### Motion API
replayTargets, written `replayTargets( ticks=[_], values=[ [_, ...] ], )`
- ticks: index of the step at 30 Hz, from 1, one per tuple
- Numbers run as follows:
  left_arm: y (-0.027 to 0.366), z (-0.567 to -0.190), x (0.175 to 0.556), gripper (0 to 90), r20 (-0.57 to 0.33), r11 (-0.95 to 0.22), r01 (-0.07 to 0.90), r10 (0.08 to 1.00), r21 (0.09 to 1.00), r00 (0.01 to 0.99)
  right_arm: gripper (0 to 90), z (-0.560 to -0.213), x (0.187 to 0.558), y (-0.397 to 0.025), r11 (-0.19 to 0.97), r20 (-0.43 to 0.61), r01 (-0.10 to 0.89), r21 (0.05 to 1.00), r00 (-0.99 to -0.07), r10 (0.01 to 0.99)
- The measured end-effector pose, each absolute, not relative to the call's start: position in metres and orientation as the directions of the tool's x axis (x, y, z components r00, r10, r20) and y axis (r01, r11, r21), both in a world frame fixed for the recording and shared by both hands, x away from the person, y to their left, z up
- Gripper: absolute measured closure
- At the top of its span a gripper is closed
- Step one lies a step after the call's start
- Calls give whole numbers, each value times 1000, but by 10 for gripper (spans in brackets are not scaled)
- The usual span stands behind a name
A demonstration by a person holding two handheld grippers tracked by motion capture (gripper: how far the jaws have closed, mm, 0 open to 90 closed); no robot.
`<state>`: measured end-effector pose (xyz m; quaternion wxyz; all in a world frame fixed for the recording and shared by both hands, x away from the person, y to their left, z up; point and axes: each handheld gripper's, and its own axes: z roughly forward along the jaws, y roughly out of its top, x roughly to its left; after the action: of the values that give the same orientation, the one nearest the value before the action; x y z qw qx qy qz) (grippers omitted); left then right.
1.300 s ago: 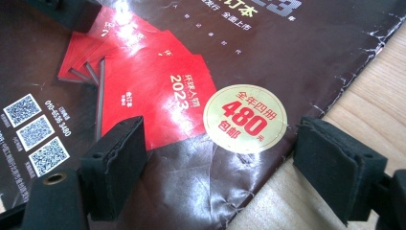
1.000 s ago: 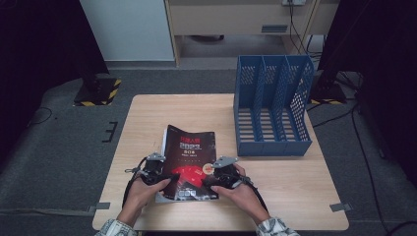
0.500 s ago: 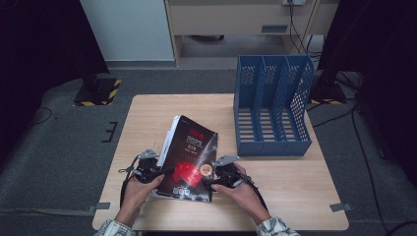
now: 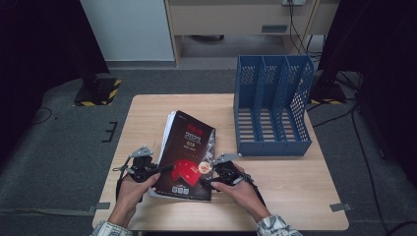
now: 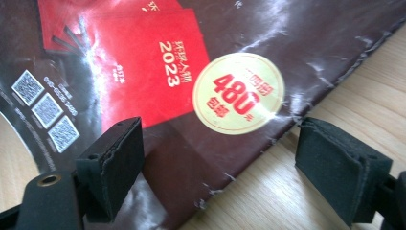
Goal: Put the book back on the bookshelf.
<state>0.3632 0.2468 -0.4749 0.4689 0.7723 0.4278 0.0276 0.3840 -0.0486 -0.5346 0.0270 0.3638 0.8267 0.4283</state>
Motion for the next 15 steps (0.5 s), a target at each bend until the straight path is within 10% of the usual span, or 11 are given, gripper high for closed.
replayTargets(
  ticks=[11,15],
  values=[
    [251,-485,368,875,-361,-181,666,724,724,589,264,-536,389,-44,324,339,608,725,-725,600],
    [254,-487,370,670,-296,-149,642,794,752,531,268,-536,389,-44,331,326,598,730,-730,601]
  ],
)
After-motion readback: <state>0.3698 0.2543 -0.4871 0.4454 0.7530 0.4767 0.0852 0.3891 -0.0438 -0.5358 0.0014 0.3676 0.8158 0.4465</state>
